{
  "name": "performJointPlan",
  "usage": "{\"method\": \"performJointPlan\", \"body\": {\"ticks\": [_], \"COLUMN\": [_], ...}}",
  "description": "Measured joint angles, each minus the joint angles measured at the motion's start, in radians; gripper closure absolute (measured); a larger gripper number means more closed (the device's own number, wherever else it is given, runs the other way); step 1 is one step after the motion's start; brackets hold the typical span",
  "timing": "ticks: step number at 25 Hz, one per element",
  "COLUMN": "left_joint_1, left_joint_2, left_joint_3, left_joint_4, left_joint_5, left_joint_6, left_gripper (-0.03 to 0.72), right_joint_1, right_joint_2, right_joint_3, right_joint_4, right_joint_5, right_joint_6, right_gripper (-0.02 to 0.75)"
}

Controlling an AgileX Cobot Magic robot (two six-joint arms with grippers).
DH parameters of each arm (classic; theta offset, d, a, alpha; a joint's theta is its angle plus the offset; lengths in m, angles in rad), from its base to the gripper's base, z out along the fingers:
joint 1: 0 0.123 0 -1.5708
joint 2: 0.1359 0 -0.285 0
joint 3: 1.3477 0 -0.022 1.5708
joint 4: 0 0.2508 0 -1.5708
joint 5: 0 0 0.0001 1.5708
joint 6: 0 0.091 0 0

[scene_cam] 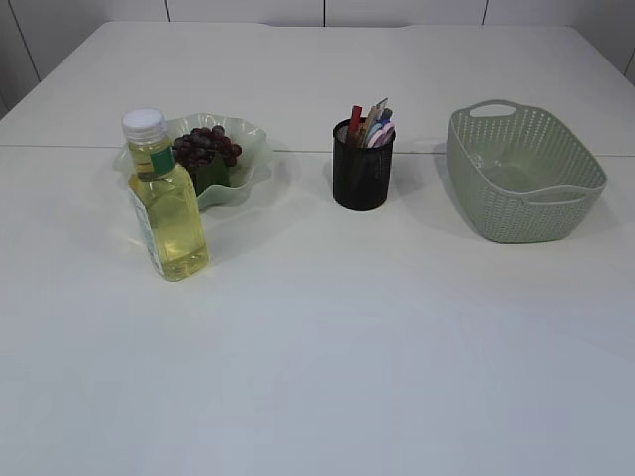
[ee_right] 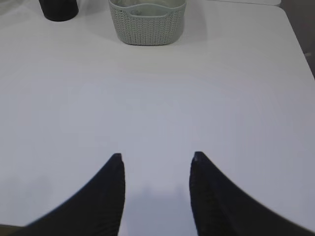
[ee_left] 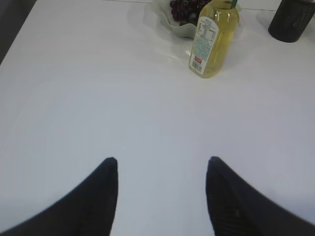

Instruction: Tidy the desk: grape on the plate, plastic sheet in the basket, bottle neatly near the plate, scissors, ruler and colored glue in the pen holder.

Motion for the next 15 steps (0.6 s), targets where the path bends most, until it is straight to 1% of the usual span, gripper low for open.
{"method": "performJointPlan", "body": {"ticks": [15], "left_joint_1": [0.0], "left_joint_2": [0.0], "left_joint_3": [0.0], "left_joint_4": [0.033], "left_joint_5": [0.0], "left_joint_6": [0.0], "left_gripper": [0.273], "right_joint_1": [0.0], "right_joint_2": [0.0], "right_joint_3": [0.0], "right_joint_4": [0.003], "right_joint_5": [0.0], "right_joint_6": [-0.004], "right_gripper": [0.386]}}
